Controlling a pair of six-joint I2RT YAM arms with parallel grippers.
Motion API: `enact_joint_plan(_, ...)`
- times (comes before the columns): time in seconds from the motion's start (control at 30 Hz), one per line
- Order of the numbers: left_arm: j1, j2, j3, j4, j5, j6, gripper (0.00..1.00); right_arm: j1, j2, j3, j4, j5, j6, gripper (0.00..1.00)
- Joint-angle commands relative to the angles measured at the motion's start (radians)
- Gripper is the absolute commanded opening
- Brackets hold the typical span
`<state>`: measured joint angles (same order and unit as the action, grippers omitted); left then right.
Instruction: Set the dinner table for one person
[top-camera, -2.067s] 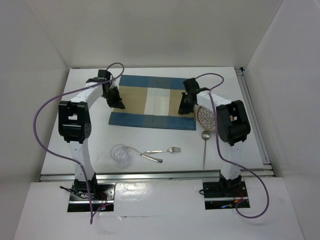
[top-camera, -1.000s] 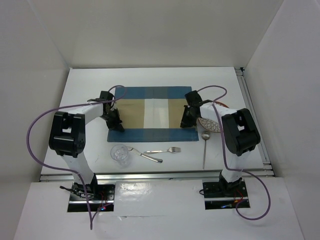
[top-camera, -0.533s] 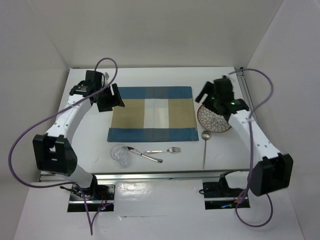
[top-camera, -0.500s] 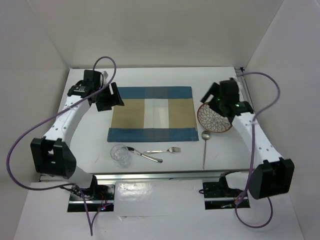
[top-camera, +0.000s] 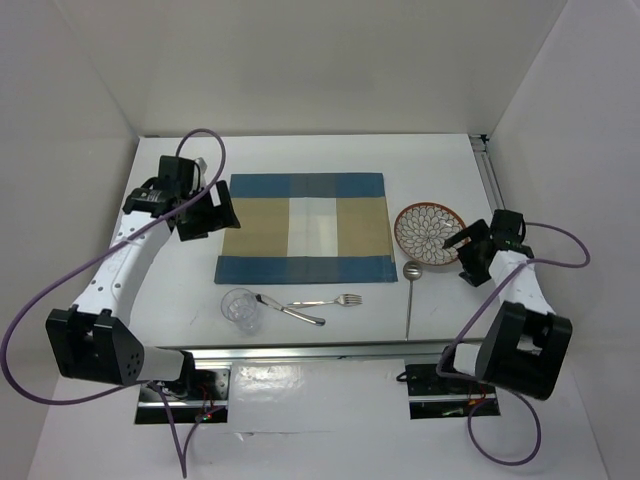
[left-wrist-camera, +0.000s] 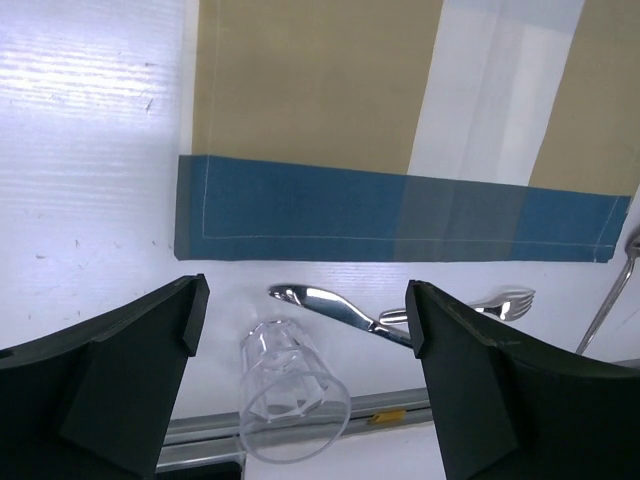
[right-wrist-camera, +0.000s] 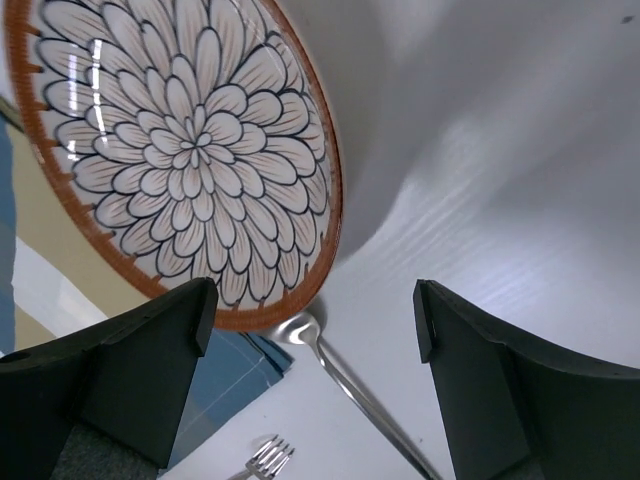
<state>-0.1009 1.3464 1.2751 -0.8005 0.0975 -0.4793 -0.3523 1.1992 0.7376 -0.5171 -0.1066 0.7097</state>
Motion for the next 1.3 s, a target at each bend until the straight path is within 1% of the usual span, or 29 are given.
enact_joint_plan(0.0, -0.003, -0.027, 0.015, -0.028, -0.024, -0.019, 1.0, -0.005, 0.104, -0.027, 0.169, -0.093, 0.007, 0.91)
enact_joint_plan(0.03, -0.003, -0.027, 0.027, -0.04, -0.024, -0.019, 1.0, -0.005, 0.127, -0.027, 0.198, -0.093, 0.007, 0.89)
enact_joint_plan(0.17, -0.003, -0.043, 0.017, -0.052, -0.033, -0.019, 1.0, -0.005, 0.21, -0.047, 0.275, -0.117, 0.016, 0.73)
enact_joint_plan(0.2, -0.003, -0.056, 0.007, -0.052, -0.033, -0.019, 1.0, -0.005, 0.223, -0.047, 0.285, -0.117, 0.016, 0.66)
enact_joint_plan(0.27, -0.003, -0.066, 0.007, -0.052, -0.042, -0.019, 0.98, -0.005, 0.244, -0.047, 0.301, -0.117, 0.016, 0.58)
enact_joint_plan(0.3, -0.003, -0.066, 0.007, -0.052, -0.042, -0.019, 0.98, -0.005, 0.244, -0.047, 0.325, -0.117, 0.016, 0.5)
enact_joint_plan(0.33, -0.003, -0.066, 0.007, -0.052, -0.042, -0.019, 0.98, -0.005, 0.244, -0.059, 0.339, -0.117, 0.016, 0.47)
enact_joint_plan(0.37, -0.003, -0.066, 0.007, -0.052, -0.042, -0.019, 0.97, -0.005, 0.244, -0.06, 0.339, -0.108, 0.016, 0.41)
enact_joint_plan(0.4, -0.003, -0.066, 0.007, -0.052, -0.042, -0.019, 0.97, -0.005, 0.234, -0.049, 0.339, -0.108, 0.016, 0.31)
enact_joint_plan(0.43, -0.003, -0.066, 0.016, -0.052, -0.042, -0.019, 0.97, -0.005, 0.234, -0.04, 0.339, -0.108, 0.016, 0.25)
enact_joint_plan(0.47, -0.003, -0.066, 0.017, -0.052, -0.042, -0.019, 0.97, -0.005, 0.221, -0.015, 0.327, -0.094, 0.016, 0.12)
enact_joint_plan(0.5, -0.003, -0.066, 0.027, -0.052, -0.042, -0.019, 0.97, -0.005, 0.221, 0.0, 0.327, -0.084, 0.016, 0.12)
enact_joint_plan(0.53, -0.003, -0.066, 0.027, -0.061, -0.051, -0.019, 0.97, -0.005, 0.206, 0.018, 0.3, -0.084, 0.005, 0.01)
enact_joint_plan(0.57, -0.003, -0.066, 0.036, -0.062, -0.051, -0.009, 0.97, -0.005, 0.197, 0.037, 0.29, -0.084, 0.005, 0.0)
enact_joint_plan(0.7, -0.003, -0.066, 0.056, -0.072, -0.062, -0.008, 0.97, 0.006, 0.132, 0.172, 0.23, -0.084, -0.035, 0.0)
enact_joint_plan(0.87, -0.003, -0.066, 0.089, -0.083, -0.039, -0.008, 0.96, 0.096, 0.112, 0.321, 0.189, -0.12, -0.059, 0.0)
enact_joint_plan(0.97, -0.003, -0.066, 0.098, -0.083, -0.03, -0.018, 0.96, 0.185, 0.125, 0.382, 0.189, -0.166, -0.056, 0.0)
enact_joint_plan(1.0, -0.003, -0.066, 0.107, -0.092, -0.03, -0.018, 0.96, 0.247, 0.138, 0.396, 0.198, -0.198, -0.056, 0.0)
enact_joint_plan(1.03, -0.003, -0.066, 0.107, -0.092, -0.03, -0.018, 0.96, 0.281, 0.158, 0.396, 0.209, -0.199, -0.046, 0.0)
enact_joint_plan(1.07, -0.003, -0.066, 0.119, -0.092, -0.039, -0.018, 0.96, 0.349, 0.168, 0.396, 0.225, -0.22, -0.009, 0.0)
enact_joint_plan(1.1, -0.003, -0.066, 0.119, -0.107, -0.05, -0.034, 0.96, 0.381, 0.177, 0.382, 0.254, -0.234, 0.011, 0.0)
enact_joint_plan(1.13, -0.003, -0.066, 0.119, -0.108, -0.064, -0.048, 0.96, 0.413, 0.204, 0.382, 0.309, -0.245, 0.032, 0.0)
enact_joint_plan(1.17, -0.003, -0.078, 0.119, -0.108, -0.074, -0.076, 0.95, 0.446, 0.224, 0.382, 0.33, -0.245, 0.069, 0.0)
enact_joint_plan(1.2, -0.003, -0.09, 0.119, -0.108, -0.074, -0.087, 0.95, 0.511, 0.249, 0.382, 0.342, -0.255, 0.085, 0.0)
enact_joint_plan(1.27, -0.003, -0.102, 0.119, -0.108, -0.074, -0.107, 0.94, 0.571, 0.327, 0.423, 0.371, -0.246, 0.111, 0.0)
